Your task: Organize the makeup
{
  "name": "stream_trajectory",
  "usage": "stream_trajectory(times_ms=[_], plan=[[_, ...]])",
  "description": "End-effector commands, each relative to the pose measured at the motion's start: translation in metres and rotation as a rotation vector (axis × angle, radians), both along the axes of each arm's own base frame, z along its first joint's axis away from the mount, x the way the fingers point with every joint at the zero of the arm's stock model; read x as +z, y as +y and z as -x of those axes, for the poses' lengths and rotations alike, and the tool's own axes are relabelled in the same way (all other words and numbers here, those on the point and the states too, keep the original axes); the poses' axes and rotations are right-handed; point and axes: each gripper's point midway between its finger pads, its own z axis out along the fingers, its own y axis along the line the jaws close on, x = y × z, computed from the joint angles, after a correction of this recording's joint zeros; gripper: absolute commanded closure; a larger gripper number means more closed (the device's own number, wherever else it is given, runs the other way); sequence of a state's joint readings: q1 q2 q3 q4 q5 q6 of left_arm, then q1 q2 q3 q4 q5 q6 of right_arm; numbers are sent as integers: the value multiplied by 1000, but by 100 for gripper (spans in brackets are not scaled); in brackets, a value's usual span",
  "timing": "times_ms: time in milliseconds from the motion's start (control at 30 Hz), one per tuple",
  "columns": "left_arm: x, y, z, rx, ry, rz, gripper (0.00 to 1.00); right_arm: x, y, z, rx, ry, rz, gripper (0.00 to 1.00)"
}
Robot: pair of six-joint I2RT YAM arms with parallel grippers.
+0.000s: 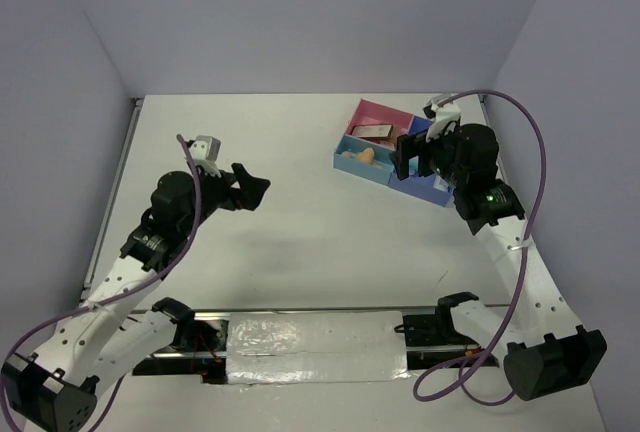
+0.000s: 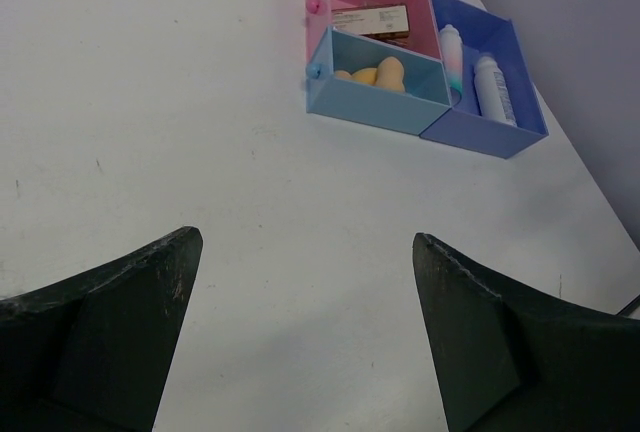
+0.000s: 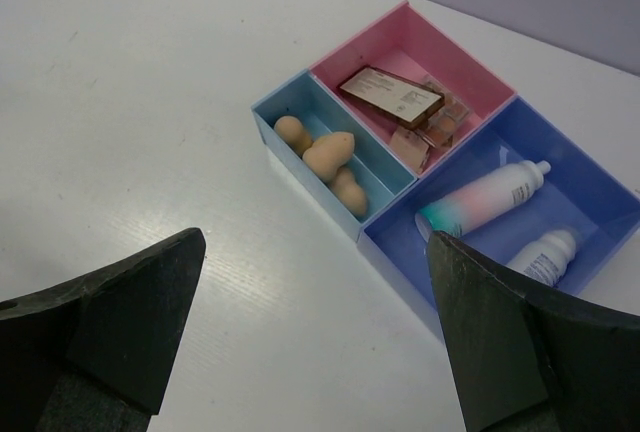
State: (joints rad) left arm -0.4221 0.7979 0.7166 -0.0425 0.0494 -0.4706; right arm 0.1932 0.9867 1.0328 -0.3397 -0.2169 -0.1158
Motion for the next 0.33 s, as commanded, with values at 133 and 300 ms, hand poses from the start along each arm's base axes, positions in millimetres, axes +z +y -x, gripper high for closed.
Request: stream_trajectory(times_ms=[133,300], plan=[[16,7,3,30,-55,36,1,7,-14,1,-76,-74,-11,0],[14,7,3,30,-50,35,1,-1,-14,5,-73,-65,-9,1]])
